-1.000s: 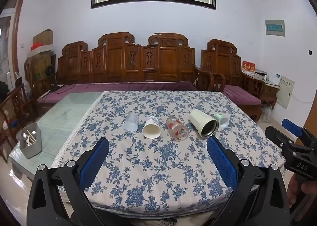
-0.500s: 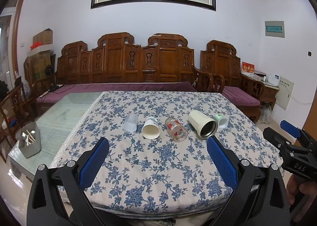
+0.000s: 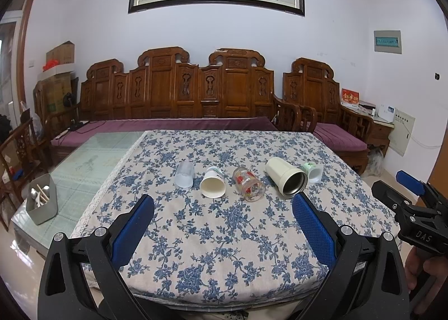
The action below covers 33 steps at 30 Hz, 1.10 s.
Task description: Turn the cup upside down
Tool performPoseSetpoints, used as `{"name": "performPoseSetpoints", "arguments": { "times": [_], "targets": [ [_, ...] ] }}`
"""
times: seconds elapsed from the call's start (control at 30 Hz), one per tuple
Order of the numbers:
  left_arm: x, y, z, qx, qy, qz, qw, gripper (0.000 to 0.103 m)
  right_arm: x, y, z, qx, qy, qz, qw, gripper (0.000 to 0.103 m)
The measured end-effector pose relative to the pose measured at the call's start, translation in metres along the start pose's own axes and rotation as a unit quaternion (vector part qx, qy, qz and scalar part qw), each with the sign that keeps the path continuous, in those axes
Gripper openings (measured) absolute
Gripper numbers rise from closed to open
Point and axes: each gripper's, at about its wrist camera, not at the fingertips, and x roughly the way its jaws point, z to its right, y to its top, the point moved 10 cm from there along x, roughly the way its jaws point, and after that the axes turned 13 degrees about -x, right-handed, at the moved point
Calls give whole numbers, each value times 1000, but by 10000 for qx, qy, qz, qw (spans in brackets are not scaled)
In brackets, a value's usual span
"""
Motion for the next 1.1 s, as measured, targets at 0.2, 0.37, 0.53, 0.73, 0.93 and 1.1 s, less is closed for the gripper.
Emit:
{"name": "performPoseSetpoints", "arguments": {
  "times": [0.2, 0.37, 0.53, 0.73, 0.93, 1.1],
  "targets": [
    [0, -1, -1, 1, -6, 4, 10000, 95, -1, 0, 0, 4, 0, -3, 10000, 100],
    [0, -1, -1, 3, -10, 8, 10000, 95, 0, 0, -1, 2, 4, -3, 10000, 100],
    [0, -1, -1, 0, -5, 2, 10000, 95, 1, 1, -2, -3, 12, -1, 10000, 100],
    [0, -1, -1, -8, -10, 14, 10000, 95, 1, 1, -2, 0, 12, -5, 10000, 100],
    [-1, 0, -1, -2, -11, 19, 10000, 95, 1, 1, -2, -1, 9, 2, 10000, 100],
    [-4, 5, 1, 8, -25, 32, 10000, 95, 1, 2, -2, -1, 10, 3, 10000, 100]
  ]
}}
